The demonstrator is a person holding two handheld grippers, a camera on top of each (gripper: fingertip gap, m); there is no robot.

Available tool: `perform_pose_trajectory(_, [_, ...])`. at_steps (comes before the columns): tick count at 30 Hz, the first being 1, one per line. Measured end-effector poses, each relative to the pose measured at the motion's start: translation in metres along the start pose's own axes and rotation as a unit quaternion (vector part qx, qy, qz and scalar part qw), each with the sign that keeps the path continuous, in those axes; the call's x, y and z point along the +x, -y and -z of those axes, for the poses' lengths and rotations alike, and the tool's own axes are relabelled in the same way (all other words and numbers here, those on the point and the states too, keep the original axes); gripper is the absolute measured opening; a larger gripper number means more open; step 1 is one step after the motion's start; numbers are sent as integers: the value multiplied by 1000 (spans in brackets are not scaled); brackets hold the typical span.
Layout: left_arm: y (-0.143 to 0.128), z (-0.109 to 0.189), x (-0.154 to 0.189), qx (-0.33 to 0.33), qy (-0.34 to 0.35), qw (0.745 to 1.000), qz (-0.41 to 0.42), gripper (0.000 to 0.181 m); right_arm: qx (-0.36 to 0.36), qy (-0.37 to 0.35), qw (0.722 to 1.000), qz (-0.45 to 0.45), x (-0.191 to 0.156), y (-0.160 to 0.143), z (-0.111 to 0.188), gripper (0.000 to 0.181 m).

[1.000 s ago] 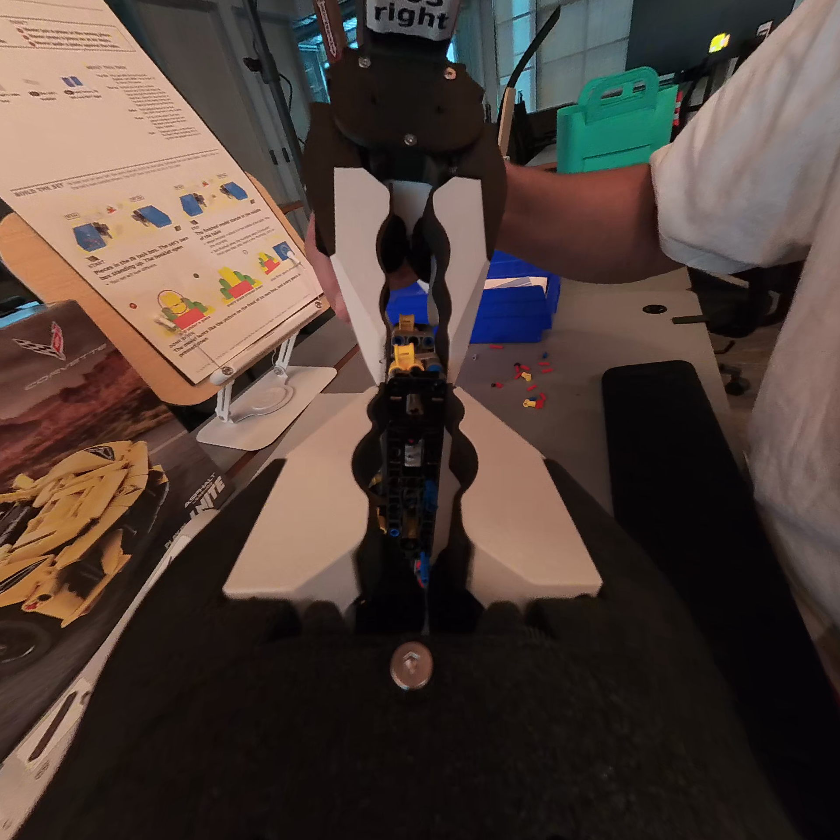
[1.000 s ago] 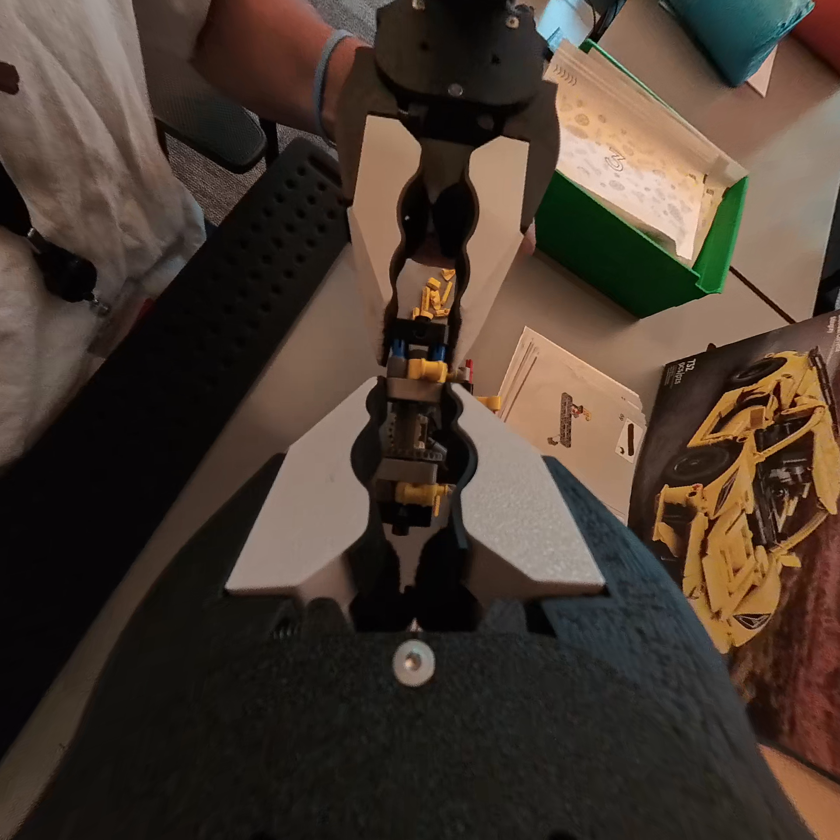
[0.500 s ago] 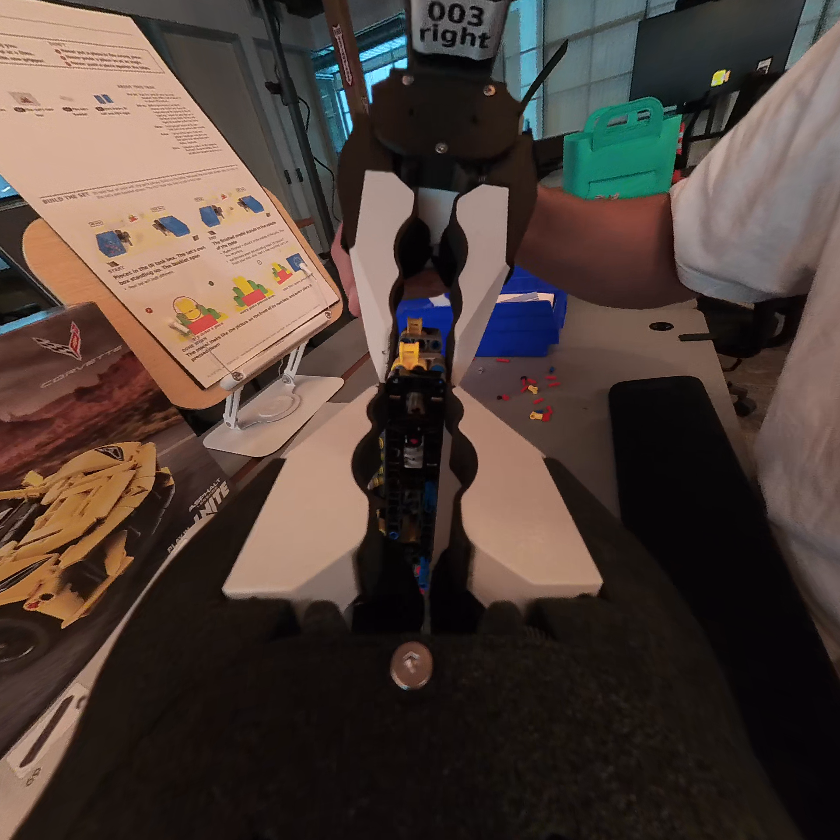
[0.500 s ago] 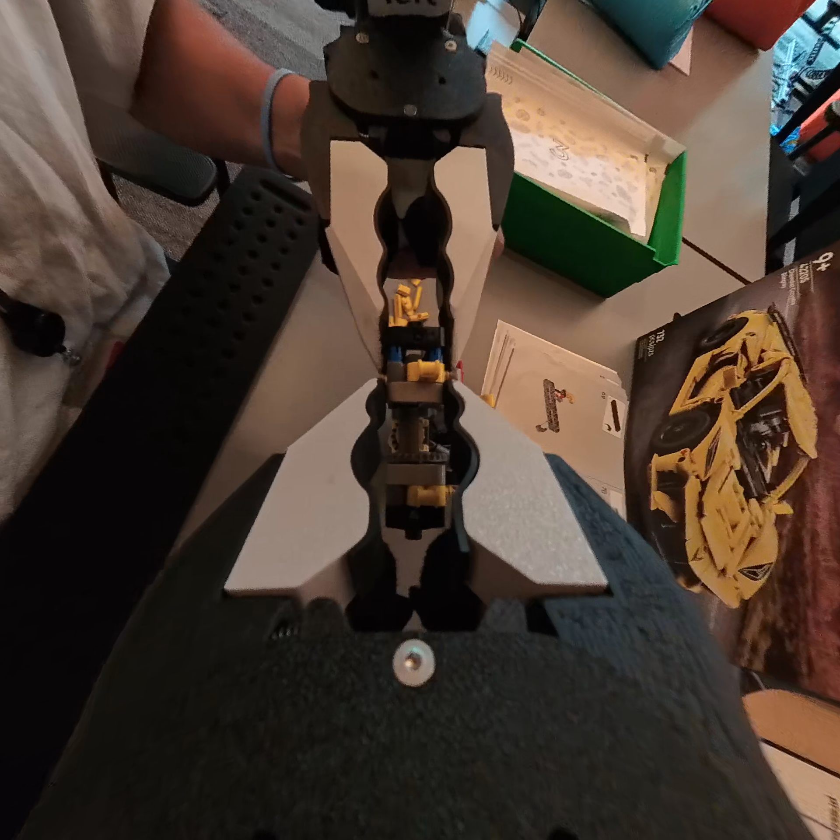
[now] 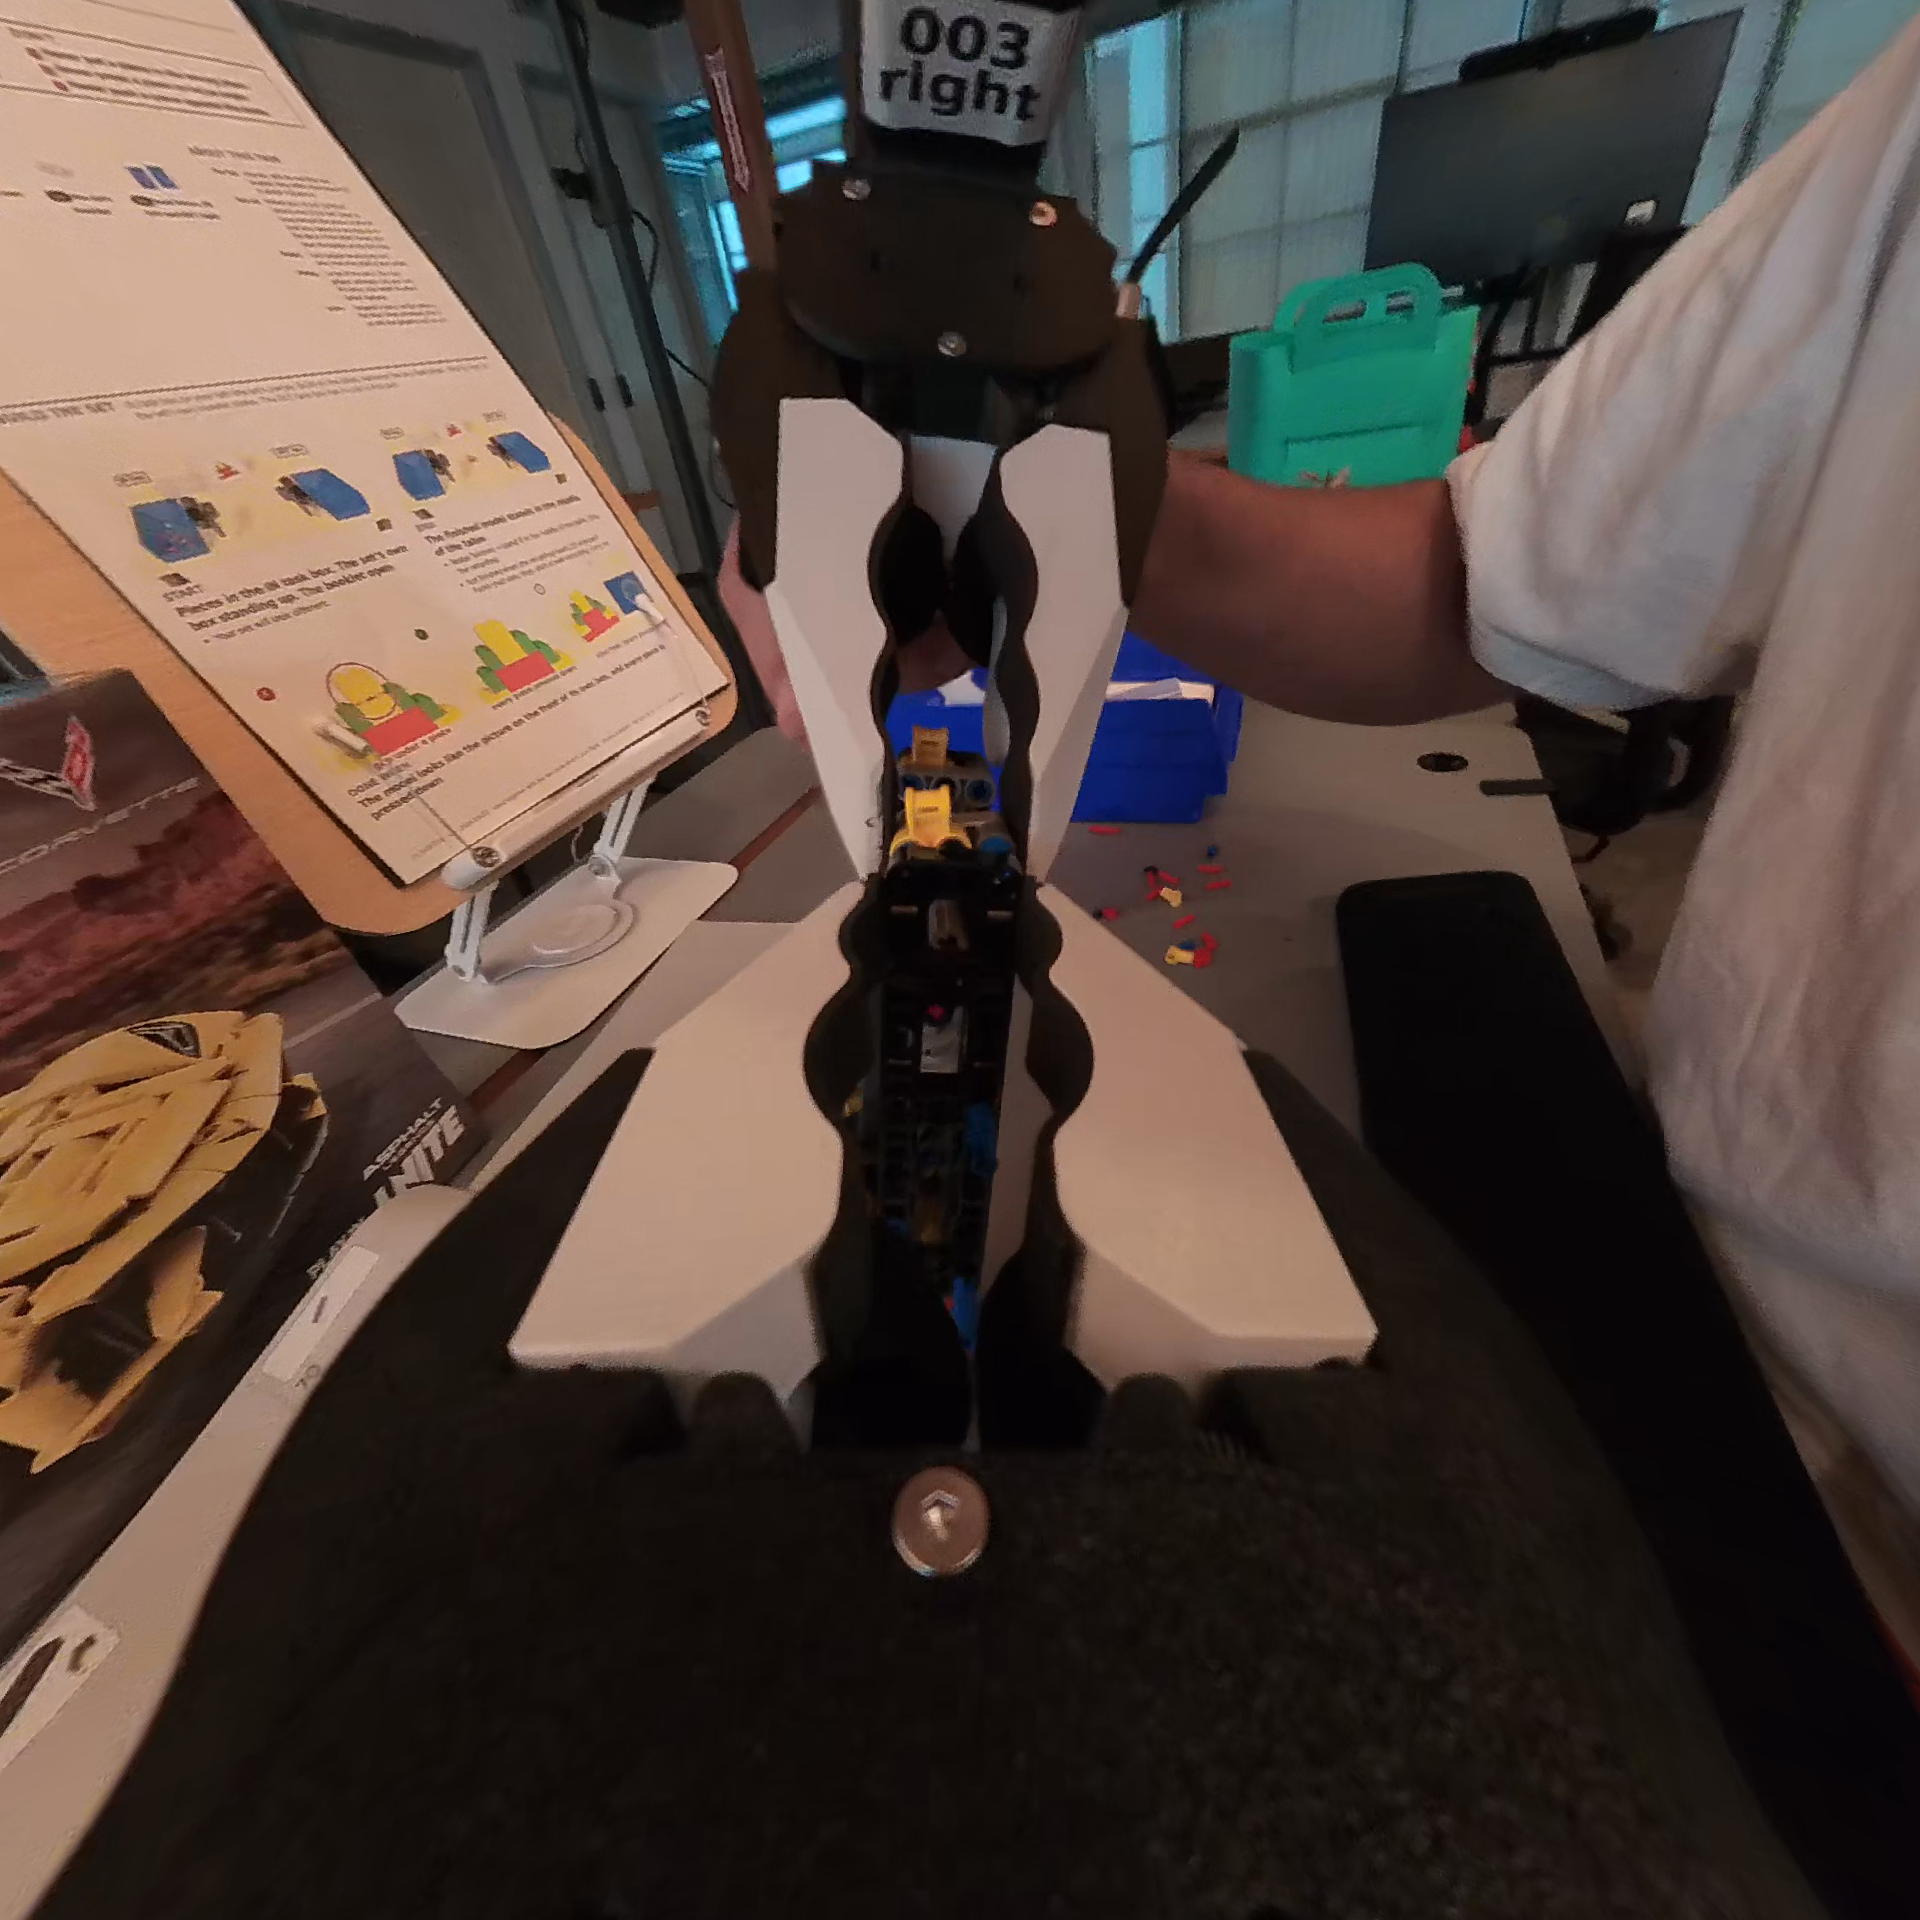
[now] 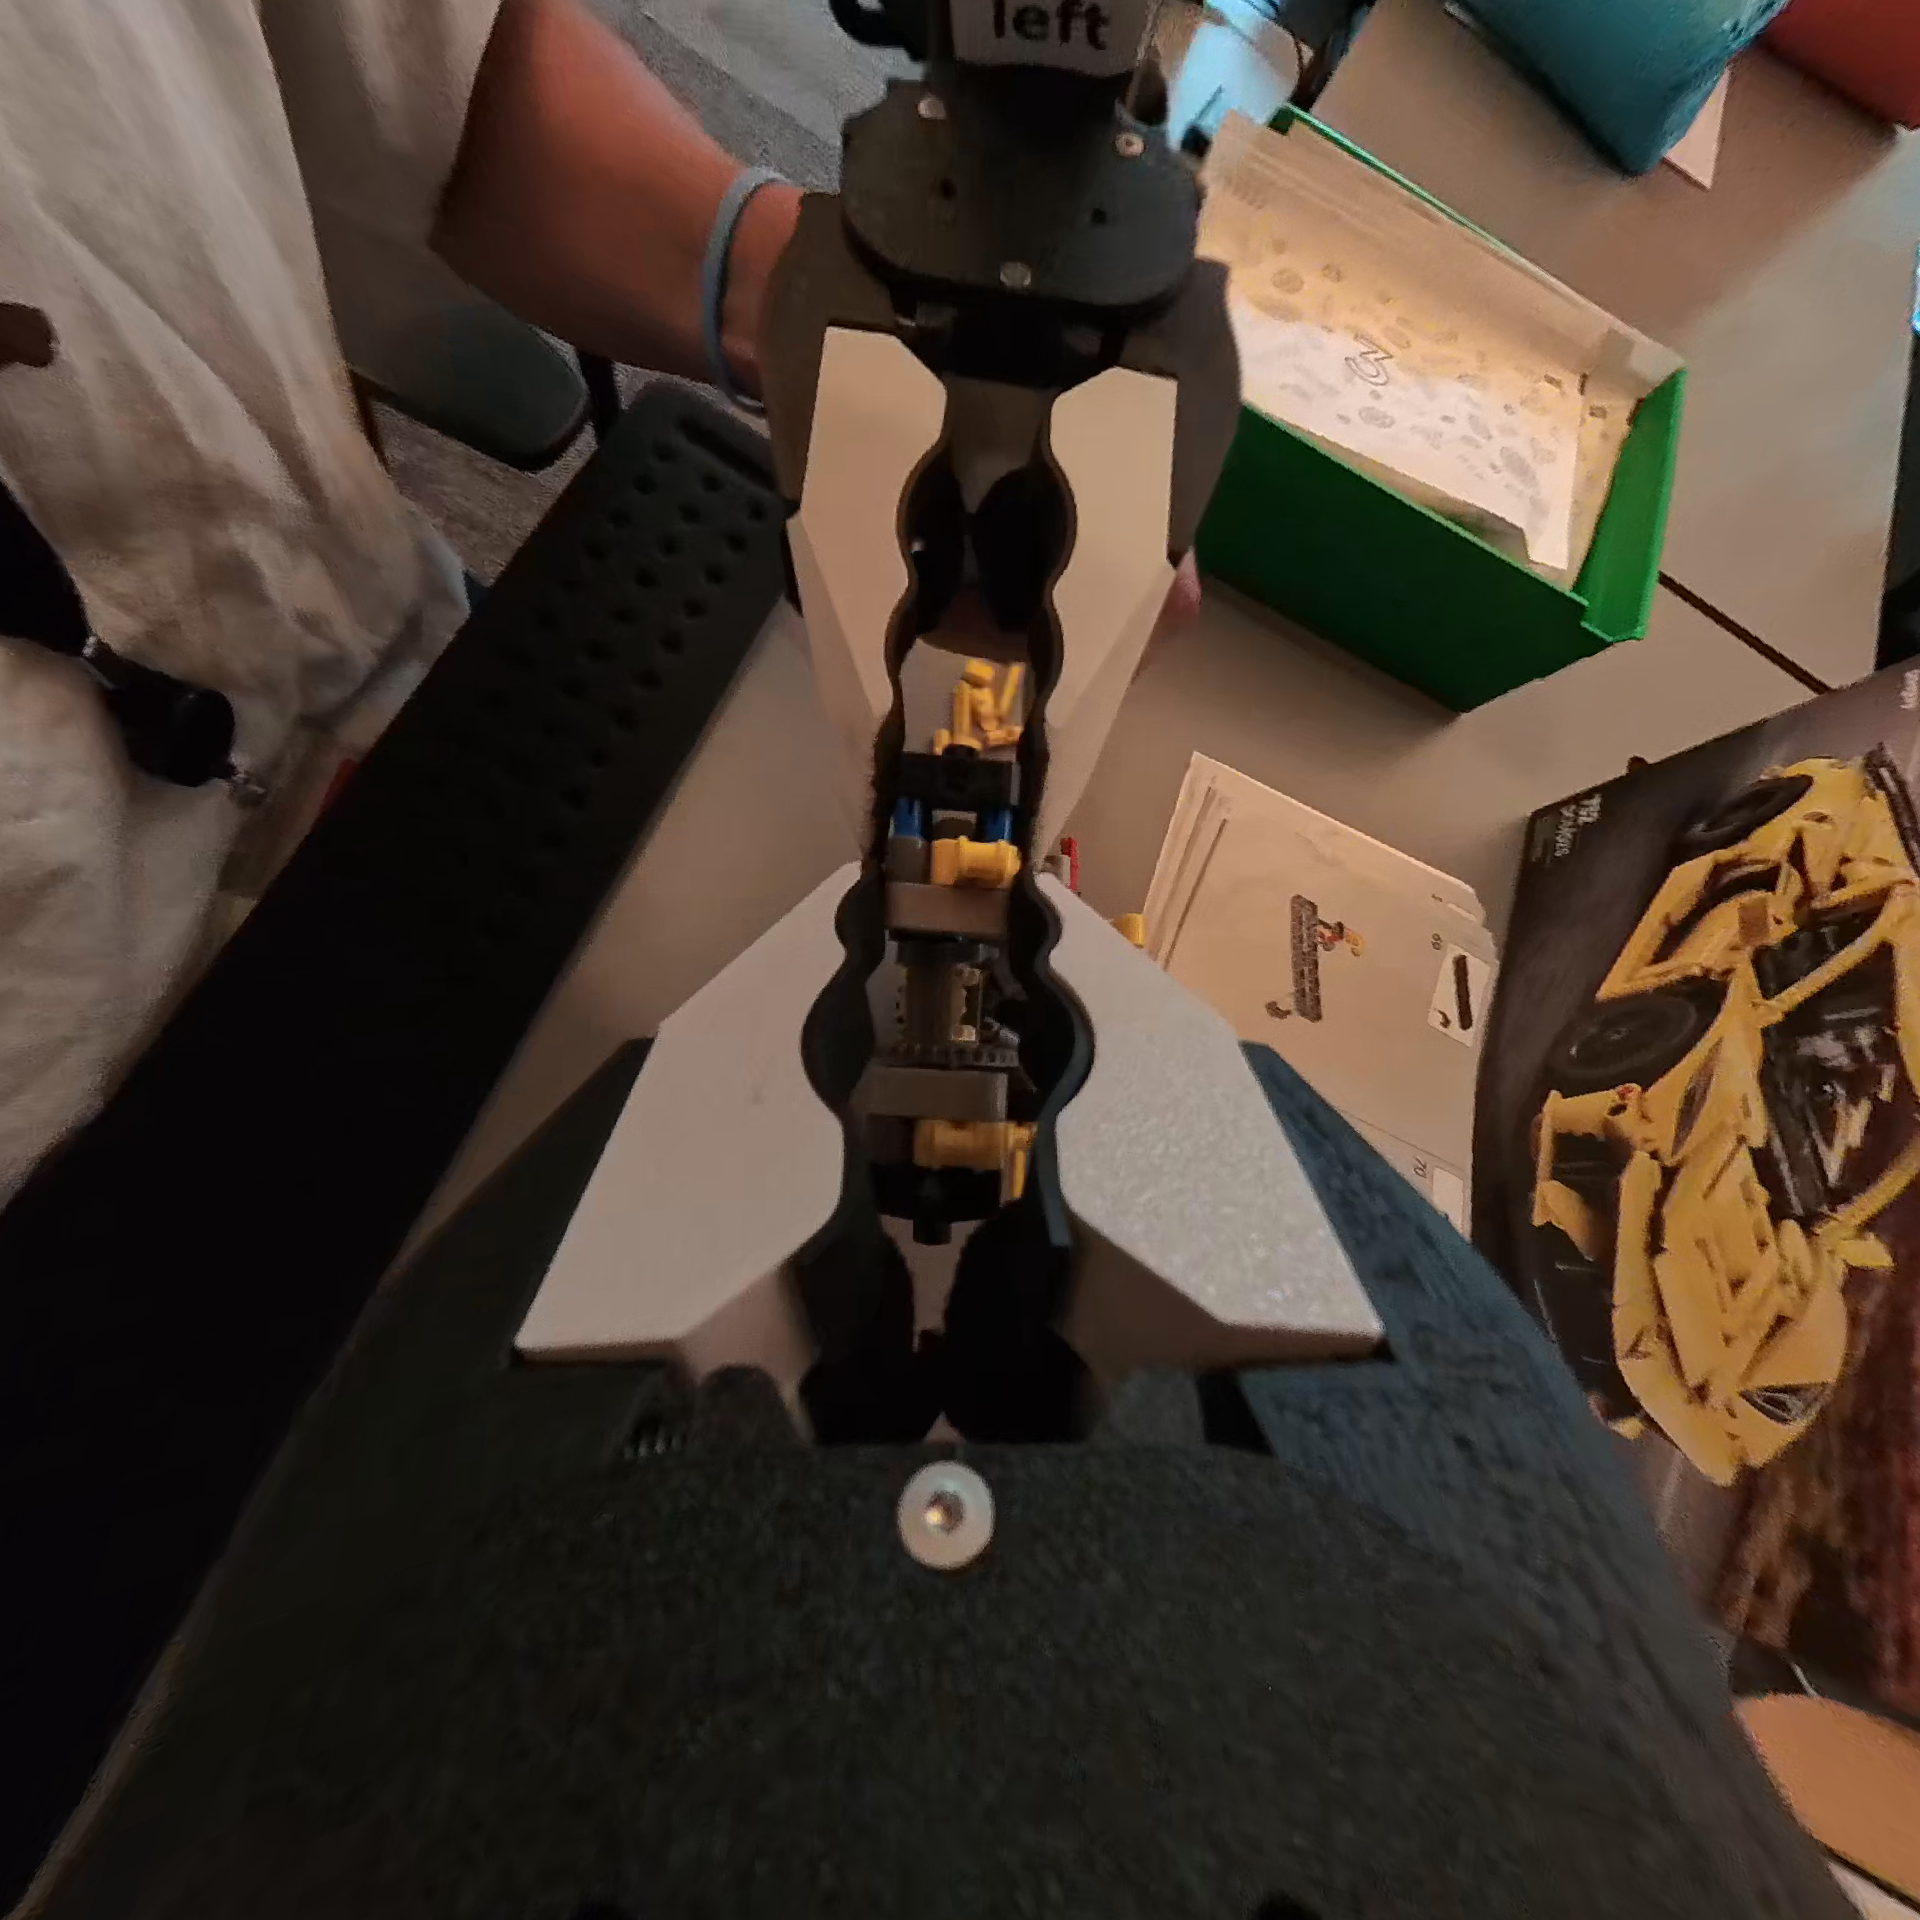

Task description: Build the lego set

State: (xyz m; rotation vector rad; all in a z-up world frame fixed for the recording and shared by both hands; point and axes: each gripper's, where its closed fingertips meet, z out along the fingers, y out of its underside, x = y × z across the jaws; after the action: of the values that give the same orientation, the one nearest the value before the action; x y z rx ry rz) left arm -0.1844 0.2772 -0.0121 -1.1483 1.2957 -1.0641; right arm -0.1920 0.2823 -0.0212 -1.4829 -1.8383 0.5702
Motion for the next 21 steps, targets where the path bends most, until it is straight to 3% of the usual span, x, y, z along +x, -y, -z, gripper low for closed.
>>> perform_pose_trajectory(7, [1,-3,0,24,9,1000,4,25,7,10,1000,-29,0,-2,2,23])
perform_pose_trajectory(12, [1,-6,-2,31,39,998,-38,26,11,13,999,-28,1,-5,5,24])
perform_pose_trajectory(16, [-22,-10,-5,-19,50,998,-44,27,12,14,999,-32,2,-7,7,24])
perform_pose_trajectory(21, [-22,-6,-8,-13,55,998,-42,26,9,15,999,-36,3,-7,7,24])
